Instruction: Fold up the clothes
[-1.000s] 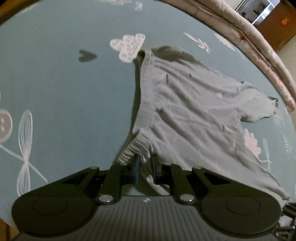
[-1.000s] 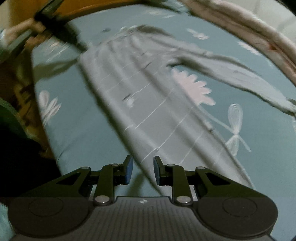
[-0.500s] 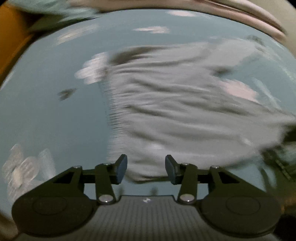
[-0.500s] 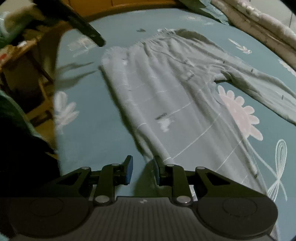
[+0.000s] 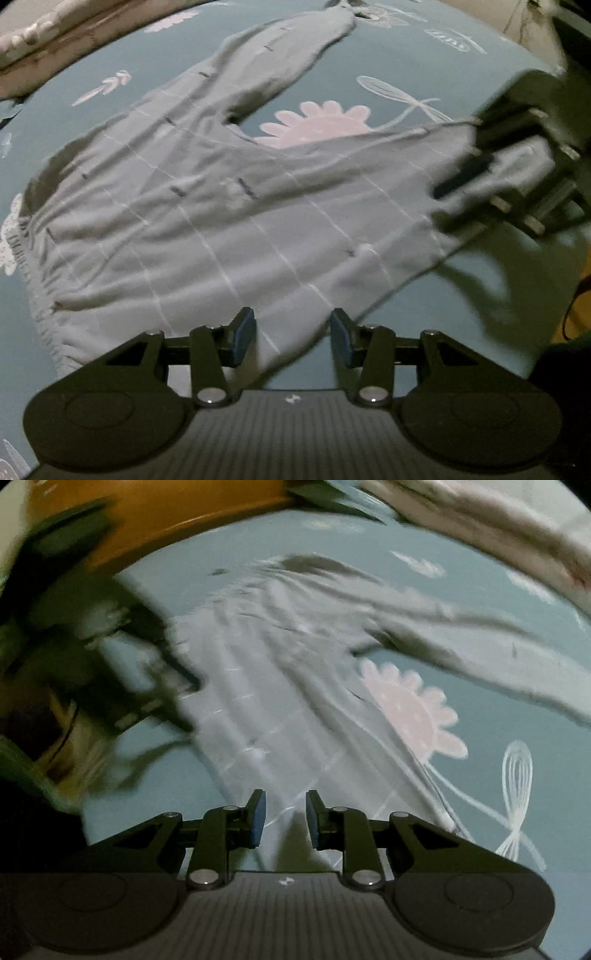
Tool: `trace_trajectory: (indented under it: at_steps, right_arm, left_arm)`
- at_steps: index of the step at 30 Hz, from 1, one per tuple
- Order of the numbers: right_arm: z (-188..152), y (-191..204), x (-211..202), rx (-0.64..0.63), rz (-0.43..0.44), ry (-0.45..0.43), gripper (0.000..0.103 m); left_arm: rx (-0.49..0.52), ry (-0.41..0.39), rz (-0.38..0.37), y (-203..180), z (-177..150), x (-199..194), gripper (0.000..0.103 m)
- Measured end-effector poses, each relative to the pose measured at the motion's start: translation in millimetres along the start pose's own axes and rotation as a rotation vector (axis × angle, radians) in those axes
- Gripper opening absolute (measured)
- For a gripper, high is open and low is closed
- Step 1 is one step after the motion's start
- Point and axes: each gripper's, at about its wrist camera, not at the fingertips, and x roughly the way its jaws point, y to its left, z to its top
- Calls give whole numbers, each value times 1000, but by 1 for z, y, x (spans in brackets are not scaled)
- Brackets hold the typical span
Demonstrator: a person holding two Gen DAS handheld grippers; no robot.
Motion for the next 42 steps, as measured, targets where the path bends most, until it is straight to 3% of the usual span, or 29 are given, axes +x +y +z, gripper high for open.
trace_trajectory:
  at_steps: [5, 9, 11, 17, 22, 23, 25, 26, 27, 31, 34, 35, 37, 40, 42]
  right_arm:
    - [-6, 34, 14, -271, 0, 70, 21]
    - [-6, 38, 29, -360, -13, 90, 14]
    - [-1, 33, 30, -329, -8, 109, 2]
    - [15, 9, 14, -144, 81, 70, 2]
    - [20, 0, 2, -53, 111, 31, 2]
    - [21, -1, 1, -39, 111, 22, 2]
    - [21, -3, 0, -22, 107, 17, 2]
    - [21, -4, 0, -16, 104, 17, 2]
    - [21, -5, 0, -10, 101, 17, 2]
    - [17, 1, 1, -24, 88, 24, 5]
    - [11, 16, 0, -100, 64, 31, 19]
    - [9, 23, 1, -139, 36, 27, 28]
    - [6, 37, 5, -226, -28, 20, 34]
    - [1, 52, 14, -324, -98, 27, 32]
    - [-2, 55, 22, -344, -145, 73, 12]
  left_arm:
    - [-12, -7, -15, 3, 2, -5, 46]
    - [116, -45, 12, -12, -1, -11, 58]
    - [215, -81, 33, -23, -6, -16, 59]
    - [520, -191, 15, -64, -15, -27, 60]
    - [678, -219, -10, -92, -15, -11, 61]
    - [682, -221, -14, -94, -13, -6, 55]
    - [668, -205, -38, -95, -7, 2, 33]
    - [651, -192, -45, -94, -4, 4, 13]
    - [626, -184, -52, -91, -2, 4, 4]
    - [523, -172, -88, -80, 7, -1, 4]
    - [470, -163, -110, -74, 11, -7, 4]
    - [460, -160, -112, -73, 11, -8, 4]
    - [446, -154, -118, -70, 12, -8, 4]
    - [435, -147, -134, -66, 11, -9, 4]
    - [436, -139, -144, -64, 10, -9, 4]
